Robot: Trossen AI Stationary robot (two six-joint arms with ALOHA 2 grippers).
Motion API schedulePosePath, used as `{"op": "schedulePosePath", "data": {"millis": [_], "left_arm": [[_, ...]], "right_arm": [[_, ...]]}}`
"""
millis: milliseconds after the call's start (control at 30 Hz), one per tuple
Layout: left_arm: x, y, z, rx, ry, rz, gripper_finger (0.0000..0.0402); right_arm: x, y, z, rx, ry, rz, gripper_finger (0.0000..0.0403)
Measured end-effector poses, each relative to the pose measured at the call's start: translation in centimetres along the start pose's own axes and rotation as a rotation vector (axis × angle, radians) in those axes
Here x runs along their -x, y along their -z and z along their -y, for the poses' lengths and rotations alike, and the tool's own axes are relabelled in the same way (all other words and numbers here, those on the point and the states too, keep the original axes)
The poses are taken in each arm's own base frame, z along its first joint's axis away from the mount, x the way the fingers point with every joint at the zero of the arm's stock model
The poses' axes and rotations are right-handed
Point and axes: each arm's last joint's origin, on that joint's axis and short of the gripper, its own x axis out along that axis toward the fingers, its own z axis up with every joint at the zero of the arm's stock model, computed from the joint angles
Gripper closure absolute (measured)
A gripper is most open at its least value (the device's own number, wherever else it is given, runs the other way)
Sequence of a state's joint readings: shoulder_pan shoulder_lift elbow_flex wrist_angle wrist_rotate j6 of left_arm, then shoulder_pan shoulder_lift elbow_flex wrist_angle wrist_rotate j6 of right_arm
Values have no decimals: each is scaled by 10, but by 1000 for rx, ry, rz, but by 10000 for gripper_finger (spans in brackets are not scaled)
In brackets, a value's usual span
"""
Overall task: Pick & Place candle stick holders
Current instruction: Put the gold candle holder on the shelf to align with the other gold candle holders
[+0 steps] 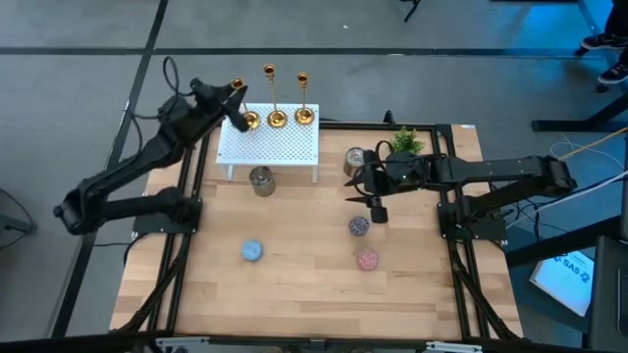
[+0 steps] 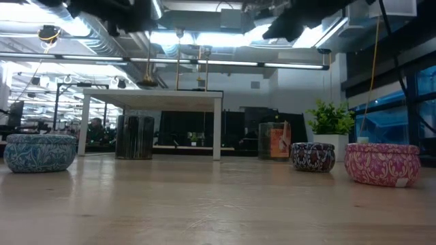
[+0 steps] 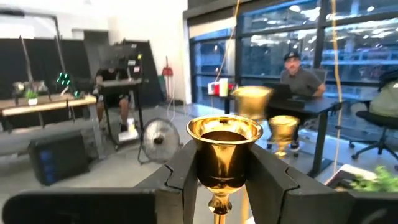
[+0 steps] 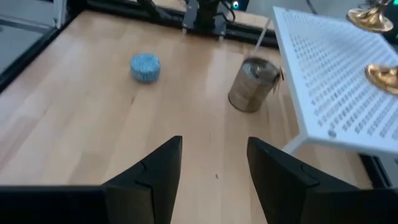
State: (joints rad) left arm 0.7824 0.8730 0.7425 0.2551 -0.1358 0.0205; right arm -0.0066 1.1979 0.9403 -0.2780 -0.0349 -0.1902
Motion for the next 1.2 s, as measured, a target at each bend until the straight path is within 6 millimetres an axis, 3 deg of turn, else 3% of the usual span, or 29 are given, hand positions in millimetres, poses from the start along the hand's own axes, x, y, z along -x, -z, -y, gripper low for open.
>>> {"op": "schedulePosePath", "data": {"millis": [167,367,633,867,1200], "left_arm": [[-29,20,-15,13,-33,-36,305],[-48,34,-30,40,-64,-89,305],[-52,36,-39,64,-79,-81,304],[-52,36,-37,92,-34,-81,277],[-52,36,-36,67,-30,-85,294]], "right_arm": [[-4,13,4,-37,21,-5,217],[-9,25,8,-80,39,-2,217],[-9,25,11,-89,53,13,217],[-9,25,12,-82,62,17,217],[-9,25,12,-81,62,22,217]]}}
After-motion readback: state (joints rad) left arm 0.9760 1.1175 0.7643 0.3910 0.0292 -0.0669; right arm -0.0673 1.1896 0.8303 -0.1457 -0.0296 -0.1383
